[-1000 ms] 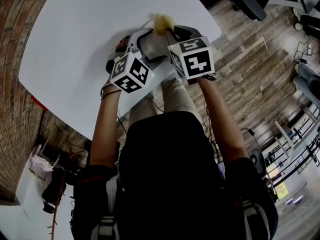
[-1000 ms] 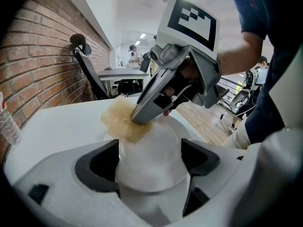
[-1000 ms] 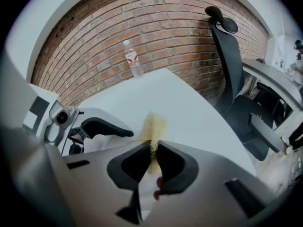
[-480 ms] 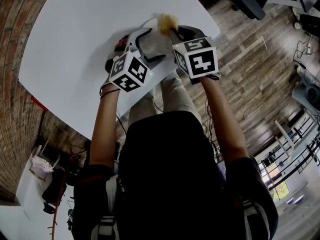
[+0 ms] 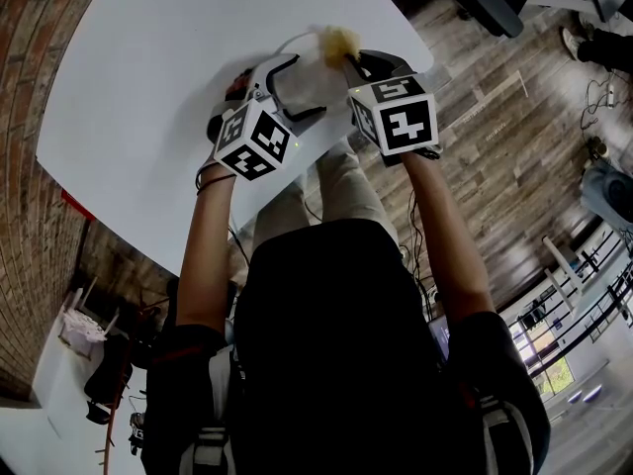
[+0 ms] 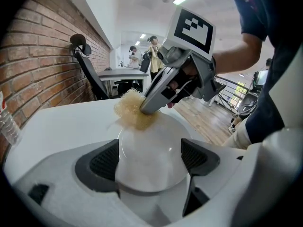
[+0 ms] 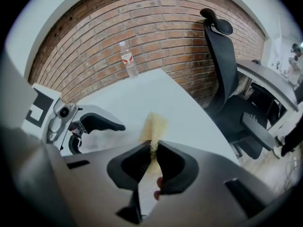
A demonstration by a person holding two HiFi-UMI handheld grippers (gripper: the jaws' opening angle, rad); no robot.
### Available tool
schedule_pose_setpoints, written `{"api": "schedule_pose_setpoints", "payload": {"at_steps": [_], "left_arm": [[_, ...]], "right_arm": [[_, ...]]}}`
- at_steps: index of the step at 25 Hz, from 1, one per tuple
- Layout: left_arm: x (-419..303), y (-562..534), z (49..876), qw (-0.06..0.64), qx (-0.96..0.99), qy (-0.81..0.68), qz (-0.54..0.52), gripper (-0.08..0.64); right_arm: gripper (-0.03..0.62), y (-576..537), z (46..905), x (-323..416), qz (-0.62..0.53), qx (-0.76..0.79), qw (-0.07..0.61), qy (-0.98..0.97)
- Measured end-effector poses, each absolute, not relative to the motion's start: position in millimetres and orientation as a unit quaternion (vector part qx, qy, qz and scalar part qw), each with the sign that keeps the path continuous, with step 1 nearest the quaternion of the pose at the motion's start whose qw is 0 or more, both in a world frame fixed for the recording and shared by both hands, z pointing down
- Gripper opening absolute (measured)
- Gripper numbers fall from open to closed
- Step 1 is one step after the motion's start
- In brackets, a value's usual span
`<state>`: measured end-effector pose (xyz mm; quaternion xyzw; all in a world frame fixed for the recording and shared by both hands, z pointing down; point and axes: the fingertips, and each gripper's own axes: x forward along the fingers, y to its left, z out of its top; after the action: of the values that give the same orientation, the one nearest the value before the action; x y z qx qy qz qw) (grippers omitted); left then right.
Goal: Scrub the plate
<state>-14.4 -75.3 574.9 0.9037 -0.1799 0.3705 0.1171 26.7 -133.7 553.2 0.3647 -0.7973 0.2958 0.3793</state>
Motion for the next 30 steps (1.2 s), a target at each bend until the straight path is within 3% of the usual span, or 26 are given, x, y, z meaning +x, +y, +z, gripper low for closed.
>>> {"api": "schedule_pose_setpoints", "payload": {"at_steps": [30], "left_arm": [[-14.2, -75.5, 574.2, 0.117, 0.904, -0.180, 0.368, 0.393]], "right_arm": [[0.041, -122.7, 552.5, 20.6, 0.333, 0.368, 0.361, -0.789]]}}
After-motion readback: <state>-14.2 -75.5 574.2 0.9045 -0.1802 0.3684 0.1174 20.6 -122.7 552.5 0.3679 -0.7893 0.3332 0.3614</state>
